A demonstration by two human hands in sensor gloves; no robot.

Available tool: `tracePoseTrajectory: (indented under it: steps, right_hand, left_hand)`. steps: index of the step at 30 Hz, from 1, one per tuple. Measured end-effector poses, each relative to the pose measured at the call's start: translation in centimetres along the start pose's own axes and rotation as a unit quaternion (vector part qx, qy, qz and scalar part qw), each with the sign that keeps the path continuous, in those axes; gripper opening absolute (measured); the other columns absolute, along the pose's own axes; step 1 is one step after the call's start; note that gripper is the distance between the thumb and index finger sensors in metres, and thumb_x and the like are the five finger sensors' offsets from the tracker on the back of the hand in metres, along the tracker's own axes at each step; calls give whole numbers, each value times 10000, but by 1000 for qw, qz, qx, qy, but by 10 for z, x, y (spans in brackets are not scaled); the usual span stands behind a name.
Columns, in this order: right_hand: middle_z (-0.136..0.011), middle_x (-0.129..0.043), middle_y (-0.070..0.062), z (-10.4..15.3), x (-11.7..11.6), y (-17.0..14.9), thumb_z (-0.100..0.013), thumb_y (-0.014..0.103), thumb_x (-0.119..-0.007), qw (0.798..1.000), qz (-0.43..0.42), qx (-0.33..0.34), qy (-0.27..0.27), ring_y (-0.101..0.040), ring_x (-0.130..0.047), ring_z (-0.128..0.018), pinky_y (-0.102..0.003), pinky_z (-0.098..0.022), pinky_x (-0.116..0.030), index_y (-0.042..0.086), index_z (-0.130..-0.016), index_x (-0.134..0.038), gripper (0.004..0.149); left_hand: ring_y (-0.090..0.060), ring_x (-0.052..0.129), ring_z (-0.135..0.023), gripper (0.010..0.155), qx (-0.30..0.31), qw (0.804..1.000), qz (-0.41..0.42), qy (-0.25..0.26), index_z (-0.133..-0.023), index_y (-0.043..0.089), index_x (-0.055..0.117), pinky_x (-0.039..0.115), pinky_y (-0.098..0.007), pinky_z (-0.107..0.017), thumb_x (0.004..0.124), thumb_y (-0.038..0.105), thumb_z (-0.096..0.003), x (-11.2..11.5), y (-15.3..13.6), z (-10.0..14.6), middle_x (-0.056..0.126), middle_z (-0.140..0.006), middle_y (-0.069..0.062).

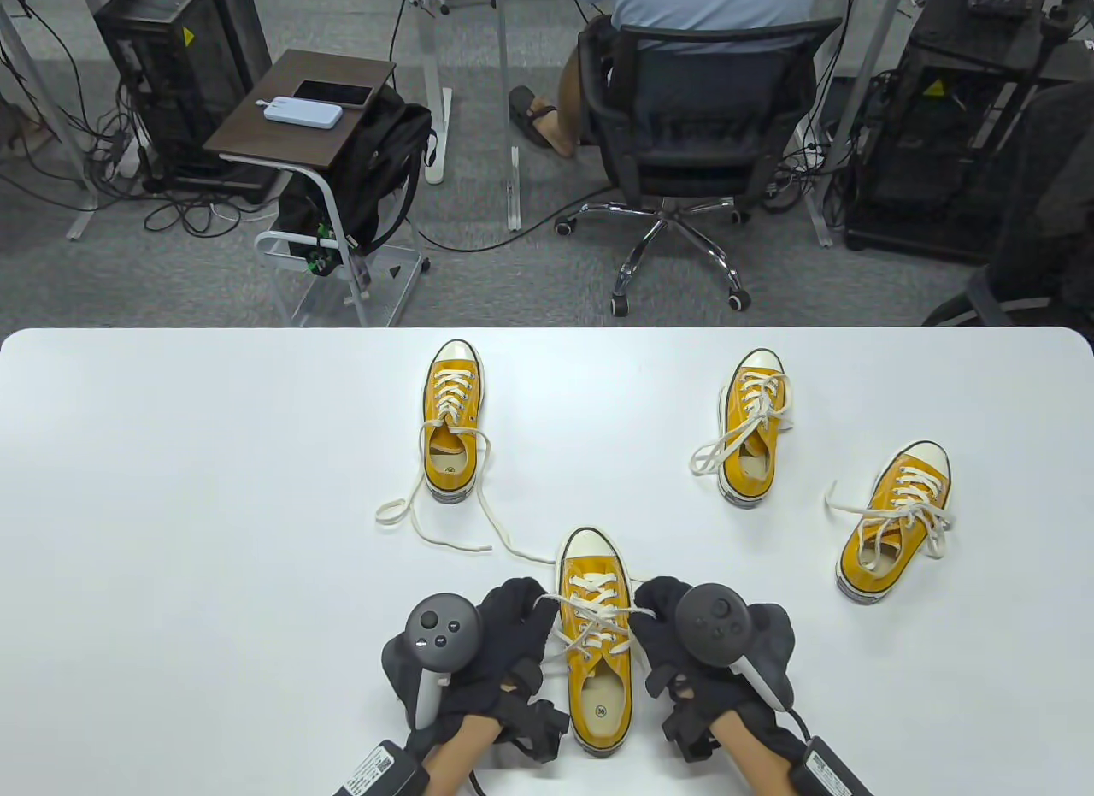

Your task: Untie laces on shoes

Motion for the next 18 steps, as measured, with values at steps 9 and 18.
tracePoseTrajectory:
  steps: [9,18]
  right_hand:
    - [-718,-950,-124,-3,3,-8,-434,338,-851,1000,-8,-20,-6,-355,-996,-438,-497,-295,-842,196,-808,-775,407]
    - [-730,-943,-142,-8,5,-23,-437,399,-835,998,-18,-53,-4,-362,-993,-441,-499,-295,-839,204,-777,-779,396]
  left_hand:
    - [-366,932,-668,418,-15,1000,20,12,-843,273,780,806,-499,-448,764,456,-469,-5,-7,-4,869,-860,-78]
    - [-386,902,-708,431,-55,998,17,10,-909,245,735,791,-506,-461,731,347,-490,-14,-16,-9,810,-931,-114]
Point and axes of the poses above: the tracker on the back of each hand, its own y axis roughly to the thumb side, its own z axis roughly from the fingertips to the wrist, x = y × z, the point moved 2 cm from there along -z, roughly from the wrist to the fingertips
